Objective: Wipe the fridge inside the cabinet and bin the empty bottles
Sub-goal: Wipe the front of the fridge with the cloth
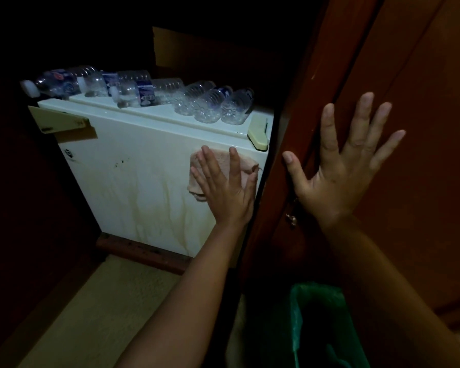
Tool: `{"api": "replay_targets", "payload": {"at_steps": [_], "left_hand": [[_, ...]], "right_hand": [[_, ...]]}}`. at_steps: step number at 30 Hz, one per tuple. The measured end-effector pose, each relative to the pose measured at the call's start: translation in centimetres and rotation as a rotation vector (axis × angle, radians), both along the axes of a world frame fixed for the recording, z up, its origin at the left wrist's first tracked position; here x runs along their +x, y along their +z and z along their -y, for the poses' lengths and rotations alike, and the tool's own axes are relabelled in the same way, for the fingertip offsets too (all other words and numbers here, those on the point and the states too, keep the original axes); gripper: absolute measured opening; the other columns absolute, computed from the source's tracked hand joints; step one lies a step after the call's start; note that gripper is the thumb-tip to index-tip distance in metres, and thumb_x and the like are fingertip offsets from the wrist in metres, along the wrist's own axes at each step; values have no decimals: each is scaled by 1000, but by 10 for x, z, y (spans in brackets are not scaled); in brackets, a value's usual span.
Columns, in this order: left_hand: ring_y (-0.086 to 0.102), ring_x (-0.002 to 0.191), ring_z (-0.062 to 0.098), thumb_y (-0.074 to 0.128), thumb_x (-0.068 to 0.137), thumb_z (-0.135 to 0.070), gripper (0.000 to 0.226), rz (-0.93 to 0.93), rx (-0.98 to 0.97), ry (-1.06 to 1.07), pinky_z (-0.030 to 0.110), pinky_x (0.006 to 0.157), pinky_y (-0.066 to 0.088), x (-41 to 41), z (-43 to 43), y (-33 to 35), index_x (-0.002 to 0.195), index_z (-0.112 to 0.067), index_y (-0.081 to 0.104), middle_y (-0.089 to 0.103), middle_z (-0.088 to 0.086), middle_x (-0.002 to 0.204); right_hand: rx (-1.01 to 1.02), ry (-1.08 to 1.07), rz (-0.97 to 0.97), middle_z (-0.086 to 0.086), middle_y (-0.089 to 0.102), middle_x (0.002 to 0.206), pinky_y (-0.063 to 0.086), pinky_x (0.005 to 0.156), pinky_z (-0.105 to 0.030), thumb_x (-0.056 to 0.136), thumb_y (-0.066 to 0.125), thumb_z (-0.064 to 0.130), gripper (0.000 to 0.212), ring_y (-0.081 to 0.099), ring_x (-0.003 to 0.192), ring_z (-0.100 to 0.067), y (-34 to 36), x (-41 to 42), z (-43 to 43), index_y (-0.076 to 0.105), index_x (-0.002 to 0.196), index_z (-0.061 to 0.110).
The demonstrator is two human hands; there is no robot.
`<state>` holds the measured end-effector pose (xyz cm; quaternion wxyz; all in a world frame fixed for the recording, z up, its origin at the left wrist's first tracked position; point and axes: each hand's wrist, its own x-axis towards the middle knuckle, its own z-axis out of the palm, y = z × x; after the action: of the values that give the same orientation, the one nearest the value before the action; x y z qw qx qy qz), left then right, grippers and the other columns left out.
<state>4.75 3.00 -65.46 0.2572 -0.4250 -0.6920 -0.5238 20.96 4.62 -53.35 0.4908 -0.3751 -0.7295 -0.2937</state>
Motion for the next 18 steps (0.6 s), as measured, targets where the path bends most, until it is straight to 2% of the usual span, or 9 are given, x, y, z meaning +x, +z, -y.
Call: {"api": "replay_targets", "payload": {"at_steps": [5,8,10,14,16,18], "left_hand": [[-3,156,47,31,107,-58,69,157,-44,-4,69,122,3,11,11,-46,162,-39,-7,1,30,165],[-8,157,43,30,107,-60,68,229,-37,20,65,124,-1,14,9,-27,162,-40,-6,-2,30,167],[-12,158,39,22,105,-62,66,285,0,9,61,125,-6,13,6,-10,162,-39,-2,-5,27,169],[-7,159,34,7,105,-60,63,271,105,-33,61,125,-8,12,7,-16,160,-32,19,6,25,169],[-4,160,31,8,107,-57,61,306,180,-73,58,125,-11,14,7,-17,157,-32,33,10,23,170],[1,160,32,17,110,-50,53,382,257,-95,60,125,-10,17,5,-10,151,-31,44,13,21,170]], "right_hand": [[1,17,-3,-33,32,160,-3,120,-65,96,58,69,82,19,149,-52,-1,0,-1,30,158,22],[0,20,-10,-34,32,160,-2,119,-67,96,57,69,82,19,148,-53,-1,-1,-1,30,158,22],[2,19,-17,-35,33,159,0,119,-68,96,57,69,81,20,148,-54,-2,-1,-2,30,158,22],[13,25,-20,-35,33,159,1,119,-68,96,55,69,82,21,148,-54,-2,-1,-3,32,158,21],[26,29,-28,-34,34,159,1,119,-68,95,56,69,82,22,148,-54,-3,-1,-5,33,158,21],[33,29,-36,-34,34,159,1,120,-67,95,58,69,83,23,148,-54,-4,-1,-5,33,158,21]]}}
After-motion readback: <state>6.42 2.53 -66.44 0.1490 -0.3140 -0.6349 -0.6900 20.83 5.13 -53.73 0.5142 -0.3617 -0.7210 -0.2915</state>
